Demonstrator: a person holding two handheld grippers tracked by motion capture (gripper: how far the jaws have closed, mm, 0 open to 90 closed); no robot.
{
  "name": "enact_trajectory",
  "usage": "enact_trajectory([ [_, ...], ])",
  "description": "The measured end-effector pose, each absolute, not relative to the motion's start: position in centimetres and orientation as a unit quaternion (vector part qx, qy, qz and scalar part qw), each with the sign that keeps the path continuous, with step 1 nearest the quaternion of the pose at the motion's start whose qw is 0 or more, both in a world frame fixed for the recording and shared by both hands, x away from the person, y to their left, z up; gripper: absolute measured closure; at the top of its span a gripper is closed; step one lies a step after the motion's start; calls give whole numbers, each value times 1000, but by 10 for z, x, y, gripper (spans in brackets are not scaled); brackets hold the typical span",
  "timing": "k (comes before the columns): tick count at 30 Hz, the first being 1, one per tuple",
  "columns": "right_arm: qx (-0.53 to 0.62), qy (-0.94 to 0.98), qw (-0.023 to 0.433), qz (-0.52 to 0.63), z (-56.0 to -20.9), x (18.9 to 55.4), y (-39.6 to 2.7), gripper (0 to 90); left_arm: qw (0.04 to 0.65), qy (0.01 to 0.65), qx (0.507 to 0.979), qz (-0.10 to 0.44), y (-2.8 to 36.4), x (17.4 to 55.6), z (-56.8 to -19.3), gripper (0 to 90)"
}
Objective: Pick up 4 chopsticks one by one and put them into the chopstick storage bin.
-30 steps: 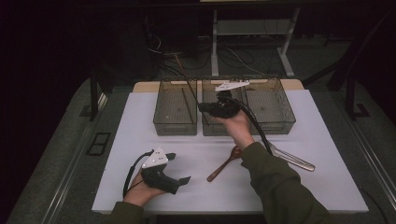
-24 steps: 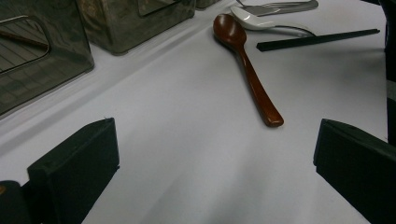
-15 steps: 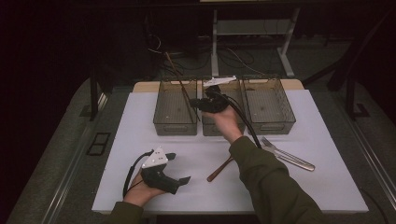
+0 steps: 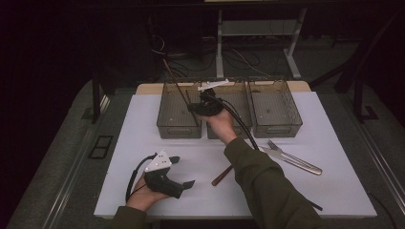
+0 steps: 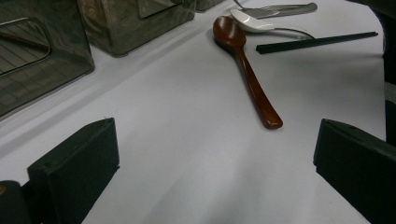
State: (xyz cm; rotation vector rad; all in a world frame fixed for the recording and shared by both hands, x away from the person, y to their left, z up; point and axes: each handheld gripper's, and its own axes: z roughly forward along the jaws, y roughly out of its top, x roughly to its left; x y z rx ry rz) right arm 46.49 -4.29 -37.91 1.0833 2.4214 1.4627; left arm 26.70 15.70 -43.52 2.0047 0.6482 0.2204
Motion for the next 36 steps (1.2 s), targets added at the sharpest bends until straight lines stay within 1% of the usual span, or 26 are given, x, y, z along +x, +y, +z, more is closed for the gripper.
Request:
enact_trajectory([
  [6,364,802,50,470,-390,467,-38,851,490,266,826,90,156,267,-435,0],
  [12,368,812,54,450,-394,464,-32,849,488,265,827,87,156,267,-436,0],
  [17,374,817,49,435,-399,463,-29,842,488,265,827,86,155,267,-436,0],
  [20,378,817,43,433,-398,463,-29,795,488,265,827,87,155,267,-436,0],
  [28,371,820,46,434,-394,461,-32,713,488,264,828,87,155,267,-436,0],
  [36,359,822,36,441,-385,458,-37,630,487,263,828,88,156,267,-436,0],
])
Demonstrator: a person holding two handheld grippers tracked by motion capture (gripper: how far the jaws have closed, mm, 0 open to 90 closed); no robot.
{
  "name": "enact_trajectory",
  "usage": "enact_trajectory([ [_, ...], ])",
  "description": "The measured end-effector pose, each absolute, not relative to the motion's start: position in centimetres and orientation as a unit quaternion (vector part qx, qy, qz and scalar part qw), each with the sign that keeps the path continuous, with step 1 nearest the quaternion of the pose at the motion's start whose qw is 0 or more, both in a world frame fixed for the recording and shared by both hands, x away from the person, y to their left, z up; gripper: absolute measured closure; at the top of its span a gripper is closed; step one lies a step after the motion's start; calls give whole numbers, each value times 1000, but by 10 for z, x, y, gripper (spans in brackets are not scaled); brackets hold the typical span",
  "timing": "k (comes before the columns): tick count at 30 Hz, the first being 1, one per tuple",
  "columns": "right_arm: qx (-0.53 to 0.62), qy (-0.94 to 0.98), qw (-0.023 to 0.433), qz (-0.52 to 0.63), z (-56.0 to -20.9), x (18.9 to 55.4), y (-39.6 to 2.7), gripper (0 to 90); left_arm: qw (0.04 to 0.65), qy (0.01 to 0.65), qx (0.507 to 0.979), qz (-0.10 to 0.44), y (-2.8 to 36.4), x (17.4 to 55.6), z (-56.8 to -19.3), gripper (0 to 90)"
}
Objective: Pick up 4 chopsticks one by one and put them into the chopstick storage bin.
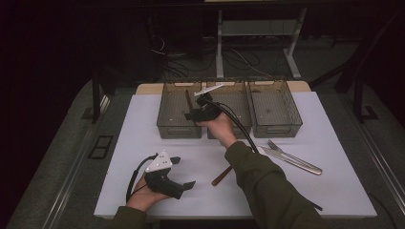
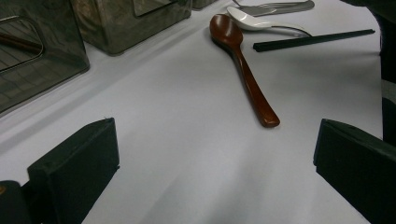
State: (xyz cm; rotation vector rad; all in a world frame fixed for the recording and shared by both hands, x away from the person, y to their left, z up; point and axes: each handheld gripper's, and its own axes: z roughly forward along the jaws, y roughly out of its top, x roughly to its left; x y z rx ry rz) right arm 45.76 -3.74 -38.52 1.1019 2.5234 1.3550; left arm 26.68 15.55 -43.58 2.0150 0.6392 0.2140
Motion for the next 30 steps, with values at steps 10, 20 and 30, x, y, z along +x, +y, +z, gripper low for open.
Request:
enact_trajectory([
  [10,347,819,33,456,-377,450,-61,543,487,265,828,88,155,267,-436,0],
  [20,327,824,24,461,-373,433,-97,496,483,263,830,90,154,267,-437,0],
  [30,320,826,26,463,-369,412,-134,491,482,265,830,90,154,266,-437,0],
])
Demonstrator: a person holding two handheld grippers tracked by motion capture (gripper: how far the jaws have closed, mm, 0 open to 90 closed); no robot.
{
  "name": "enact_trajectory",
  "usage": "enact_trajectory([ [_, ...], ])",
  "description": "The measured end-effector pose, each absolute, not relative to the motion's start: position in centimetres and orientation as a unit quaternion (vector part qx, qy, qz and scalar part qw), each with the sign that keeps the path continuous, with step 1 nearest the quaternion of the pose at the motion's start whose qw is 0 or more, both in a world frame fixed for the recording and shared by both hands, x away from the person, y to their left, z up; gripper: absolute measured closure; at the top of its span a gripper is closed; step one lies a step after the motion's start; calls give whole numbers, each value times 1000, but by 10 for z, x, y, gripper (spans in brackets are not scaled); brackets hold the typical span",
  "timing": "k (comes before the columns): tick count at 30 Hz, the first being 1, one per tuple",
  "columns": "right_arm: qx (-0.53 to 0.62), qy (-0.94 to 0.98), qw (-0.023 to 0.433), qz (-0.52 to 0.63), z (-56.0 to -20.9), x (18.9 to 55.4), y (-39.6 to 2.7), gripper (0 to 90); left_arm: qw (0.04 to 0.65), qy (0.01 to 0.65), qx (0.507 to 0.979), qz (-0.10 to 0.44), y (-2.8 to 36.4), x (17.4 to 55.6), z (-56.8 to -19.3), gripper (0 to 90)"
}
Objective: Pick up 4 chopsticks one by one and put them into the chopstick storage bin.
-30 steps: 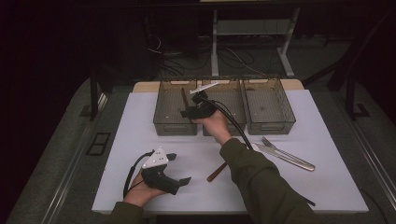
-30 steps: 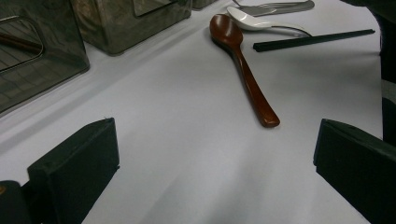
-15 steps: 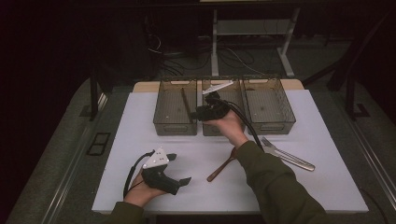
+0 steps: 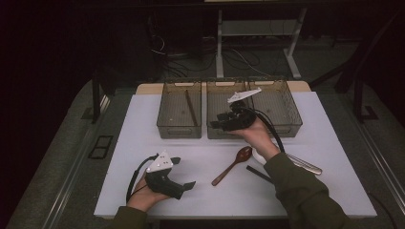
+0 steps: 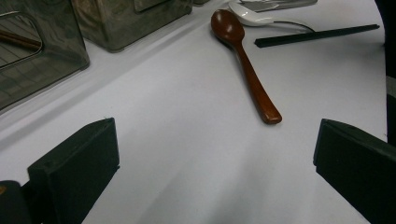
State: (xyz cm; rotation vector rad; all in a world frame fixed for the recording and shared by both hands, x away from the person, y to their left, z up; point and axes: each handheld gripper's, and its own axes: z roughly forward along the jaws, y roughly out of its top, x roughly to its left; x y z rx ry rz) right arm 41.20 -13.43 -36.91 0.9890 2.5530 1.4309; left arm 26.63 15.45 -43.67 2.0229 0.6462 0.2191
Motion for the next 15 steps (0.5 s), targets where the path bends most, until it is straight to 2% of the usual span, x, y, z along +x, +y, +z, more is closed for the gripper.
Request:
enact_trajectory([
  [15,306,837,40,451,-374,372,-183,488,481,267,830,90,155,266,-437,0],
])
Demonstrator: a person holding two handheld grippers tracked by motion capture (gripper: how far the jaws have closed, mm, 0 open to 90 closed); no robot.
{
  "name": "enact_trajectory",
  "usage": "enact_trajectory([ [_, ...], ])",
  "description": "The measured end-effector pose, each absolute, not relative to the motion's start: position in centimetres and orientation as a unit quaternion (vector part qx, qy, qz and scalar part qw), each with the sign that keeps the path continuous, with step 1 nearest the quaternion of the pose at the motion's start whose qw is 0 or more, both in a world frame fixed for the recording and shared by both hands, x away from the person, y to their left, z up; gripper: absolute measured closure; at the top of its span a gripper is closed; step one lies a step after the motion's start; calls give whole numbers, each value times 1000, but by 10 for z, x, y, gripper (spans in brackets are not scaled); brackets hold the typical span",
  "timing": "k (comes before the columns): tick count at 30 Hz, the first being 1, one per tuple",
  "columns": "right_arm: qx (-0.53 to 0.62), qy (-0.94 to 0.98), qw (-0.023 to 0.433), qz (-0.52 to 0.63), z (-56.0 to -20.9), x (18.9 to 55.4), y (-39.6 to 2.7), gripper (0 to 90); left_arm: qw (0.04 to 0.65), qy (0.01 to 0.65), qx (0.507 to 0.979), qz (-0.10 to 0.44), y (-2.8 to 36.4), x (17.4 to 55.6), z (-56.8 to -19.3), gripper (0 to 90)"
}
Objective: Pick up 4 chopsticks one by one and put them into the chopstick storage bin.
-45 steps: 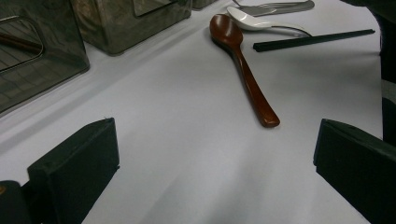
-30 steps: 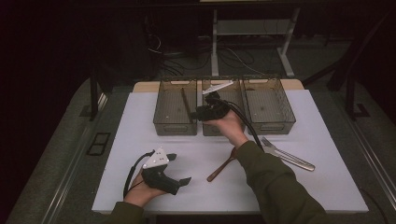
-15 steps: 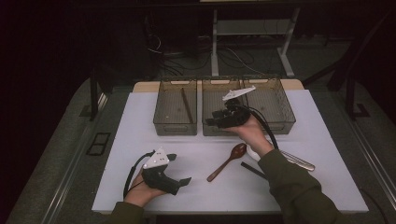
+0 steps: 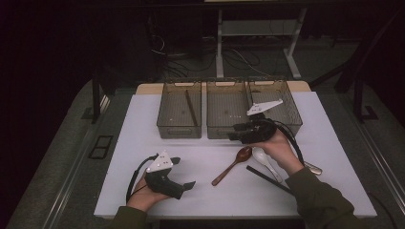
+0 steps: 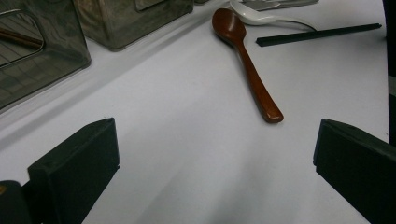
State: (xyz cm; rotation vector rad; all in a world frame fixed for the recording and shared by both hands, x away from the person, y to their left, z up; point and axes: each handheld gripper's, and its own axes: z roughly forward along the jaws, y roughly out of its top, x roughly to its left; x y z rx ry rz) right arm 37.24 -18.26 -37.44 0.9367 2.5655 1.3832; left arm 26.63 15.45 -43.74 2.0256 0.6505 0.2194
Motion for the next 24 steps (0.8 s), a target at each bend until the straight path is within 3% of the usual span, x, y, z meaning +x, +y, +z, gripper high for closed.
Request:
enact_trajectory([
  [24,333,841,47,425,-390,325,-256,487,481,268,829,94,156,266,-437,0],
])
